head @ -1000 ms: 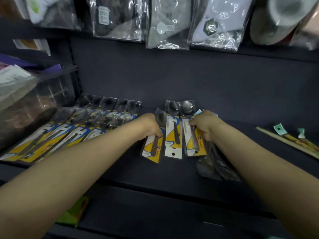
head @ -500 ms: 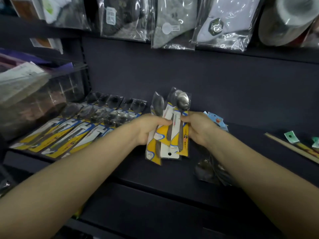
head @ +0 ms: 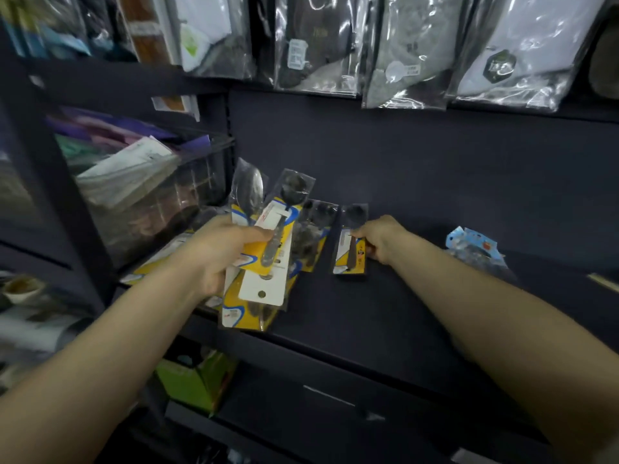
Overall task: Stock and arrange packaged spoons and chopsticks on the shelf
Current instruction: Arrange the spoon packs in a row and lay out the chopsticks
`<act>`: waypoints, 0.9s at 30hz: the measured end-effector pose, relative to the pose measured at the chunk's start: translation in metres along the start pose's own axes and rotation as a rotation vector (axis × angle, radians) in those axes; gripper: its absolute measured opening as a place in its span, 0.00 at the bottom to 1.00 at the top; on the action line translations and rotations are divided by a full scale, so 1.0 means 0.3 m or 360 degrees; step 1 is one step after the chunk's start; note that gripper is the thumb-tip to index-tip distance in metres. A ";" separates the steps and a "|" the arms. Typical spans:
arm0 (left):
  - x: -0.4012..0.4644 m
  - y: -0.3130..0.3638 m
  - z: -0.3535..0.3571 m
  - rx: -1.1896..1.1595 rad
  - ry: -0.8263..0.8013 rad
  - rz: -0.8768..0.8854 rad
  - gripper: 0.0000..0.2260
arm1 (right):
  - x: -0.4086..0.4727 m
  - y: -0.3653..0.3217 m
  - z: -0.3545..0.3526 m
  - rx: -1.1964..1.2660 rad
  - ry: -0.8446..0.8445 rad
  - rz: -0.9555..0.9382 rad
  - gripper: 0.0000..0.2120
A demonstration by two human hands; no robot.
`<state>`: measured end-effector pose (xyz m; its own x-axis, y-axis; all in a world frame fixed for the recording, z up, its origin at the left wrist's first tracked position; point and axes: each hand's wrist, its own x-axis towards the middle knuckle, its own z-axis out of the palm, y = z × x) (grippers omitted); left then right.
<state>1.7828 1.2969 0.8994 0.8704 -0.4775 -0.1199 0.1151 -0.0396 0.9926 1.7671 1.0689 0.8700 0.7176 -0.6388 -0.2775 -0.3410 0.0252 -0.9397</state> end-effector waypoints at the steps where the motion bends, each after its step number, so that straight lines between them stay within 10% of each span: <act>1: 0.000 0.001 -0.022 -0.0019 0.0017 -0.0010 0.04 | 0.003 -0.010 0.017 -0.0009 0.0000 0.0000 0.12; 9: 0.020 0.005 -0.123 0.0000 -0.0006 -0.0008 0.08 | 0.029 -0.017 0.089 -0.0064 0.0091 -0.0028 0.14; 16: 0.039 -0.019 -0.124 0.0036 -0.0134 0.0001 0.06 | 0.009 0.012 0.096 -0.1008 0.0504 -0.0491 0.17; 21: 0.051 -0.039 -0.086 0.0183 -0.0264 0.0141 0.08 | -0.154 -0.047 0.138 0.0030 -0.0175 -0.0478 0.14; 27: 0.054 -0.064 -0.058 0.0164 -0.0315 0.0175 0.05 | -0.163 -0.033 0.123 0.0414 -0.0253 -0.0219 0.07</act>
<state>1.8032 1.3052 0.8779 0.7631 -0.6461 -0.0150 -0.0333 -0.0625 0.9975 1.7577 1.1282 0.8854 0.8389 -0.5224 -0.1528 -0.0824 0.1557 -0.9844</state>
